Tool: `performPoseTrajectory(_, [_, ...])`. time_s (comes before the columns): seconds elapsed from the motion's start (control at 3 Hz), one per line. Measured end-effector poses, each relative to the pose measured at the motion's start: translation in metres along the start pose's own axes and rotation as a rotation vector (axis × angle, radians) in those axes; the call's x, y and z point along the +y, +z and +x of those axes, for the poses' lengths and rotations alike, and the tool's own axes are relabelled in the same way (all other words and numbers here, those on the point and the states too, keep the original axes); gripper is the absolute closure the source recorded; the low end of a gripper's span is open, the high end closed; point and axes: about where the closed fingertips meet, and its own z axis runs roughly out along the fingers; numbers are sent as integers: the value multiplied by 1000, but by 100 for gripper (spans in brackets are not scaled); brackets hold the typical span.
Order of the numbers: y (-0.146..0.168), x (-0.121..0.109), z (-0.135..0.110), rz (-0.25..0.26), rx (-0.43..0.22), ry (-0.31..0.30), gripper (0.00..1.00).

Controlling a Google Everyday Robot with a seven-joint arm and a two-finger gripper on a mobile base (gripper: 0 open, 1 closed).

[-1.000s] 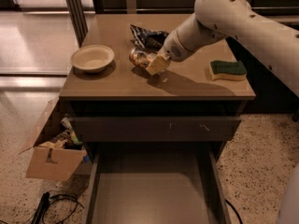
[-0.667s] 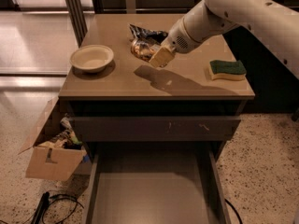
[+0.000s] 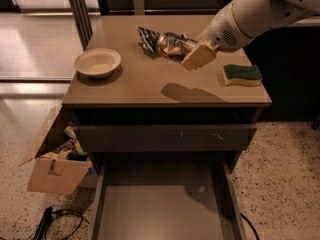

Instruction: Place orange can into middle drawer

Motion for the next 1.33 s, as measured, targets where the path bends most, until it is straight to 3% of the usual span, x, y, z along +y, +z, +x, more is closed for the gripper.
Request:
performPoseTrajectory(0.33, [-44,28,20,17,22,-11,100])
performPoseTrajectory(0.67, [-81,64,49,20,42,20,100])
performPoseTrajectory(1.0, [-81,64,49,19,42,20,100])
performPoseTrajectory(1.33, [-59,86,57,-32,31,21,100])
